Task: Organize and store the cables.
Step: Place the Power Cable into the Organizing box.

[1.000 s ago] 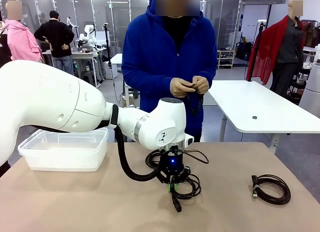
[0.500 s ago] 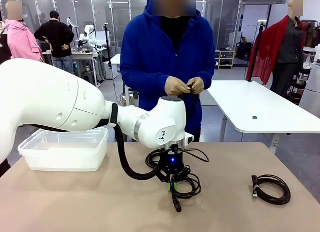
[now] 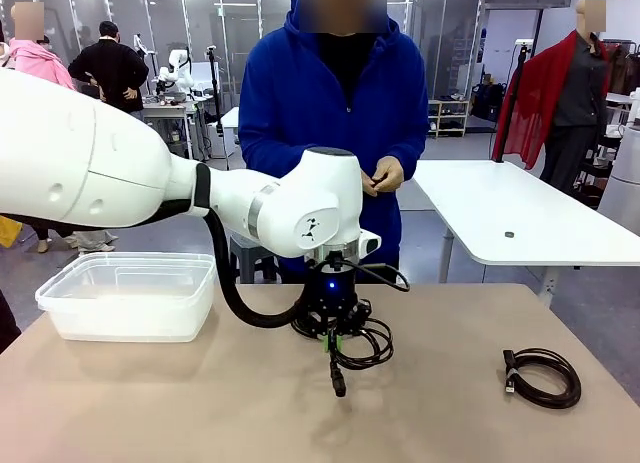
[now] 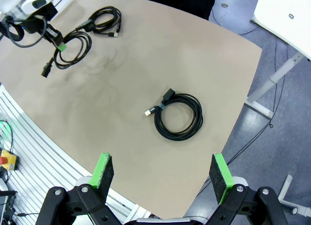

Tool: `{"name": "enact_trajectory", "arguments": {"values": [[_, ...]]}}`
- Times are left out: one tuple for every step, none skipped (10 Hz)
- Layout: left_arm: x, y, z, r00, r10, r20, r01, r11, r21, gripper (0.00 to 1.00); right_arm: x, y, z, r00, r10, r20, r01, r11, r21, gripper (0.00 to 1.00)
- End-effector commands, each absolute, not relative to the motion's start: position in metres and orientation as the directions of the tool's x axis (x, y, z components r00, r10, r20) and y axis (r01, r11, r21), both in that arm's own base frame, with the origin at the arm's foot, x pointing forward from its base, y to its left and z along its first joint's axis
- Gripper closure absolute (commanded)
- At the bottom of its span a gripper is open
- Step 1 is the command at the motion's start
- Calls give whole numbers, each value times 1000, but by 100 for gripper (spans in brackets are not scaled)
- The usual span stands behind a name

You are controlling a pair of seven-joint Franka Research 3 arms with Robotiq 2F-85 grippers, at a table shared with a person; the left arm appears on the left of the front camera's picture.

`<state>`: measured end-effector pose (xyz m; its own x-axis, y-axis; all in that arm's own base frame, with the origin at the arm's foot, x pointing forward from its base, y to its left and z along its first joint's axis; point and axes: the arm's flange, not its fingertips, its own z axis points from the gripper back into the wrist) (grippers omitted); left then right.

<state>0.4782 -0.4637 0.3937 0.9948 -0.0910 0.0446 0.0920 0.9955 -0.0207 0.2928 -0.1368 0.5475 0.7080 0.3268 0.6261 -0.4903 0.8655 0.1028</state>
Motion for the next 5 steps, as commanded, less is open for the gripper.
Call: {"name": "enact_trajectory", "arguments": {"values": [[462, -437, 404, 985, -165, 57, 166, 986, -17, 98, 293, -137, 548, 709, 326, 626, -489, 866, 104, 0], [455, -425, 411, 979, -189, 70, 191, 981, -21, 98, 293, -137, 548, 709, 326, 626, -489, 866, 104, 0], [446, -413, 417, 974, -216, 70, 218, 976, -16, 98, 293, -137, 548, 709, 326, 626, -489, 866, 104, 0], [439, -403, 424, 977, -198, 81, 201, 979, -32, 98, 293, -137, 548, 709, 326, 626, -489, 866, 104, 0], [431, -394, 427, 977, -191, 98, 194, 981, -24, 98, 293, -137, 548, 709, 326, 626, -489, 866, 104, 0]]}}
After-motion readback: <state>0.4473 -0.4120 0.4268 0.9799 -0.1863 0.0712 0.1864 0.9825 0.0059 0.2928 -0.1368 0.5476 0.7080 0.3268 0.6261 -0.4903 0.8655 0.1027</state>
